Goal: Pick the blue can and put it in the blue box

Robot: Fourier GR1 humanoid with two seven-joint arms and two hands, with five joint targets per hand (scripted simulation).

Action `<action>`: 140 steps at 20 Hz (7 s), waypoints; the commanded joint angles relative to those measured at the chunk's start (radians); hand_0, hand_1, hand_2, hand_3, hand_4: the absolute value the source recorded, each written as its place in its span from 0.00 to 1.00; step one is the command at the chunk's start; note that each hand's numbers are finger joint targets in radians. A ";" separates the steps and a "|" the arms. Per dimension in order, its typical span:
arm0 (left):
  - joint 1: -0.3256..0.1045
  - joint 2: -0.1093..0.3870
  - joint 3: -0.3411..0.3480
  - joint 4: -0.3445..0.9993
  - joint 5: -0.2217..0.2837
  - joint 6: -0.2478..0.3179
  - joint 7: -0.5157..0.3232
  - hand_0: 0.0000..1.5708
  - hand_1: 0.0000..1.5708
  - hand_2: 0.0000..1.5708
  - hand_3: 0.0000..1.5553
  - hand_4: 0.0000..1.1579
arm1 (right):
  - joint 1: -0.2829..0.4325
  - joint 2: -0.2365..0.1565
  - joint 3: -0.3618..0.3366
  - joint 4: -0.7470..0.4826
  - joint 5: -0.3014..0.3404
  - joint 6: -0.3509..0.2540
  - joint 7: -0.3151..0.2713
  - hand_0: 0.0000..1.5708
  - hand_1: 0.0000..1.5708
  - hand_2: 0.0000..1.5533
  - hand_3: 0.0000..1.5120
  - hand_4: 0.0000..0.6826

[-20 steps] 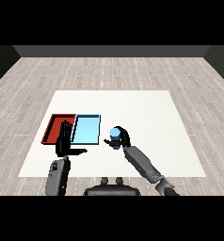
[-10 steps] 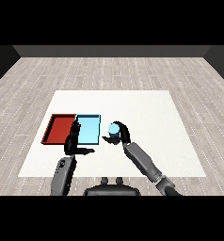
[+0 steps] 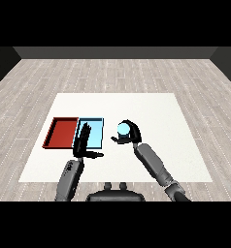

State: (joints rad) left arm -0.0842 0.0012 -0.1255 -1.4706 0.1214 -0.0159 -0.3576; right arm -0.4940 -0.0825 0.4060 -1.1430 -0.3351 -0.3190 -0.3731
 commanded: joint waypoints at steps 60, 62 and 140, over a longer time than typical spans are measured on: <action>-0.444 0.000 -0.436 0.515 -0.012 0.498 -0.005 0.25 0.25 0.37 0.06 0.11 | -0.127 0.082 0.230 -0.023 -0.016 -0.066 0.013 0.94 0.94 0.95 0.93 0.88; -0.466 0.036 -0.434 0.553 -0.103 0.505 0.044 0.13 0.13 0.19 0.00 0.26 | -0.087 0.082 0.203 -0.030 0.056 -0.017 0.022 0.93 0.93 0.94 0.92 0.88; -0.657 0.280 -0.005 1.244 0.005 0.393 0.144 1.00 1.00 0.99 0.90 0.86 | 0.391 -0.110 -0.310 -0.540 -0.090 0.194 0.128 0.00 0.00 0.00 0.00 0.00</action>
State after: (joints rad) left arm -0.6924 0.2709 -0.1326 -0.3723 0.1604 0.3745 -0.2338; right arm -0.0848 -0.2117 0.0945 -1.7261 -0.4255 -0.1296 -0.2398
